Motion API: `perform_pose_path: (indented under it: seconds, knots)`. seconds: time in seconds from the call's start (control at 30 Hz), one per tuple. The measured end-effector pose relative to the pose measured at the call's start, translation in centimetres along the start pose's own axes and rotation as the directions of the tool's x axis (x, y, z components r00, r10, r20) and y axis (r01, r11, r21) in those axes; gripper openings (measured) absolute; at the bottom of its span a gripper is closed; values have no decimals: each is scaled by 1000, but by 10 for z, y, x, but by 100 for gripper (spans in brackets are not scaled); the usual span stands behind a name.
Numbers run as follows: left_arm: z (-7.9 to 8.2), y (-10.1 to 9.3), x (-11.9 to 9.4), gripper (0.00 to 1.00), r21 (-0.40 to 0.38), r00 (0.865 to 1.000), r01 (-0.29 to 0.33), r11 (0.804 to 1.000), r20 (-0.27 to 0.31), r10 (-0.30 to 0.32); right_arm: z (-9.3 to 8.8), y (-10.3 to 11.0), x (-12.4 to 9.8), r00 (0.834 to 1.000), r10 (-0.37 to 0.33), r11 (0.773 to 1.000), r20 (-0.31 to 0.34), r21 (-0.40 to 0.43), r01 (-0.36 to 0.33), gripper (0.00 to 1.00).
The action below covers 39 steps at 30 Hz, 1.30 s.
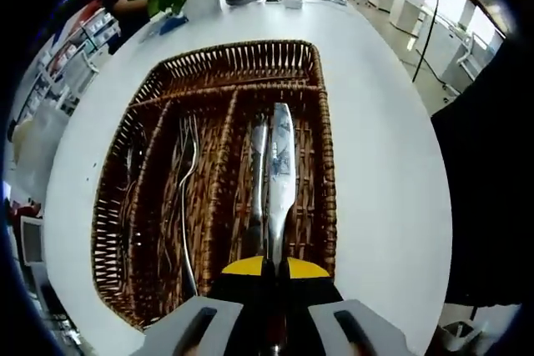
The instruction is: Arrange the knives, forks, and spoons in their matching storage slots by inserting each utensil handle-first until every utensil is classified and aligned in the correct compartment
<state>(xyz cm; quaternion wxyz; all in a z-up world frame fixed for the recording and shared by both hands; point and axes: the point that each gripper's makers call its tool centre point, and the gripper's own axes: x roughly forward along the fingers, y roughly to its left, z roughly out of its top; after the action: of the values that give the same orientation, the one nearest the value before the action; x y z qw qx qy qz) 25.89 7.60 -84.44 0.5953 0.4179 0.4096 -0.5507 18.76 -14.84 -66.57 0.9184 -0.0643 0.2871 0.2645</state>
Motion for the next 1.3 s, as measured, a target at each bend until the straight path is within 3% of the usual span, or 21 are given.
perform_pose_path:
  seconds: [0.37, 0.83, 0.97, 1.03, 1.2, 1.3]
  knots:
    - [-6, -1, 18, 5, -3, 1000, 11, 1000, -15, -11, 1, 0, 2, 1000, 17, 1000, -6, -4, -17, 99]
    - [-7, 0, 21, 7, -53, 999, 40, 998, -32, -42, 9, 1, 9, 999, 40, 999, 1, -25, -40, 99]
    - [-7, -2, 21, 7, -31, 998, 23, 999, -50, -24, 12, 3, 12, 999, 47, 998, 7, -32, -47, 99]
    - [-7, -4, 21, 7, 42, 999, 18, 999, -51, -16, 13, 3, 12, 999, 50, 998, 15, -32, -49, 99]
    - [-8, 1, 20, 10, -7, 999, -13, 1000, -33, 13, 16, 4, 12, 998, 53, 998, 26, -33, -52, 99]
    - [-5, 14, 10, 25, -45, 996, -92, 995, 1, 92, 19, 4, 9, 998, 51, 998, 37, -33, -50, 99]
